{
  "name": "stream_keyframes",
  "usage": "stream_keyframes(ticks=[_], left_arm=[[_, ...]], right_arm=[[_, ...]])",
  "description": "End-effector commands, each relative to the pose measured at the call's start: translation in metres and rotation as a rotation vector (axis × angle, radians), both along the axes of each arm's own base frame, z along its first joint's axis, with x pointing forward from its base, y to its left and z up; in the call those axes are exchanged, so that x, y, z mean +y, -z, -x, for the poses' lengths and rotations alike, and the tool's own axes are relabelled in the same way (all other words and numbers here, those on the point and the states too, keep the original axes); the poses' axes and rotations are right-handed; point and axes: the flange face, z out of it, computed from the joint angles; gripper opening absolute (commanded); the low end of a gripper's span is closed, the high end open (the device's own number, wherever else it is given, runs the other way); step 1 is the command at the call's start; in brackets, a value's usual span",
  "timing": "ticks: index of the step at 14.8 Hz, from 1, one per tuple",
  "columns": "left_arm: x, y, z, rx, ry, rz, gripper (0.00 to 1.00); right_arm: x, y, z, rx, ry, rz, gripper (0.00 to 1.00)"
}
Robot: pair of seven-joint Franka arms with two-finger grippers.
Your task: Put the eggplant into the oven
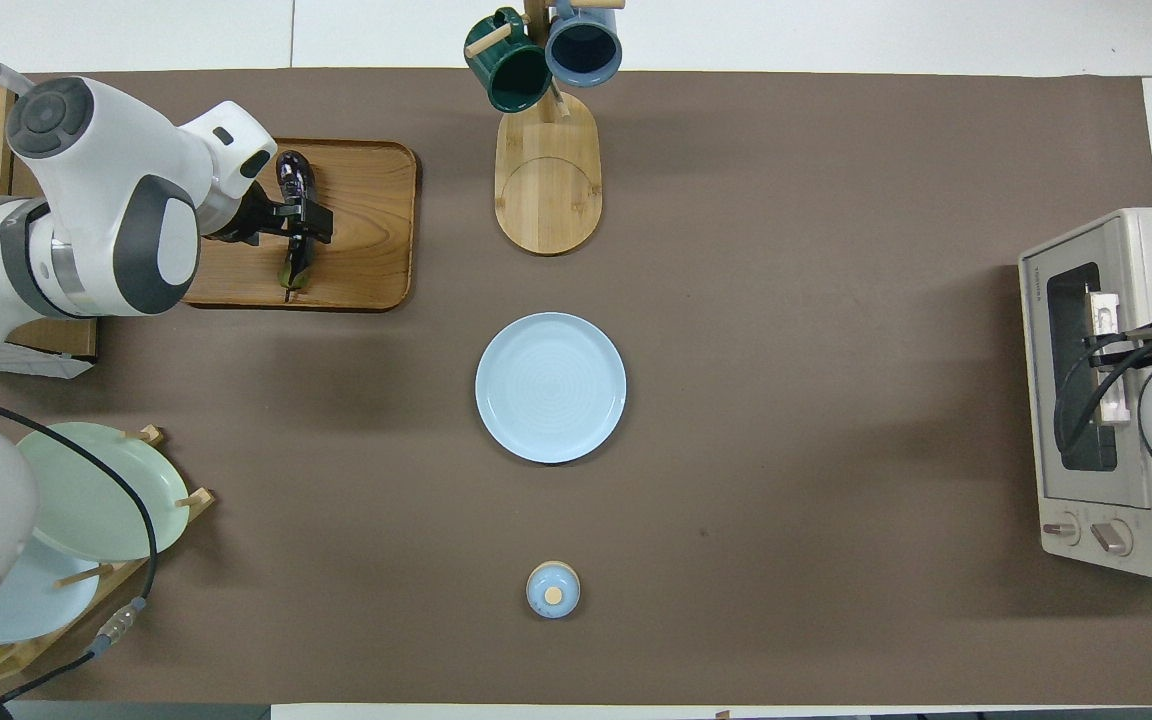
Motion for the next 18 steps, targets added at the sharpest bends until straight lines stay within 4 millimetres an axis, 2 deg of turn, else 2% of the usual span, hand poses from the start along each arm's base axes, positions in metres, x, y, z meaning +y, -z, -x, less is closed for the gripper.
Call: stream_keyframes(ticks=[1,4,7,11,13,15,17,18], left_arm=[[0.0,0.003,-0.009,-0.043,0.041,-0.013,1.0],[0.0,0.009,-0.006,-0.037,0.069,-0.019,1.0],[-0.006,0.011,-0.004,-0.039,0.079,-0.02,0.95],[-0.007,0.019,0.002,-0.033,0.115,-0.046,0.91],[-0.007,0.018,0.002,-0.034,0.115,-0.046,0.84],[-0.007,0.018,0.002,-0.033,0.115,-0.047,0.71],[-0.006,0.018,0.002,-0.033,0.113,-0.047,0.55],[-0.006,0.018,0.002,-0.032,0.115,-0.047,0.48]], right_arm=[[-0.006,0.007,0.007,0.006,-0.049,0.009,0.0],[-0.005,0.017,0.01,0.021,-0.045,0.006,0.0],[0.003,0.033,0.013,0.009,-0.058,0.002,0.0],[0.035,0.055,0.002,-0.013,-0.095,-0.011,0.0],[0.066,0.074,-0.004,-0.027,-0.095,-0.019,0.0],[0.076,0.093,-0.01,-0.031,-0.07,-0.02,0.0],[0.095,0.106,-0.009,-0.058,-0.073,-0.024,0.0],[0.096,0.115,-0.007,-0.075,-0.068,-0.027,0.0]])
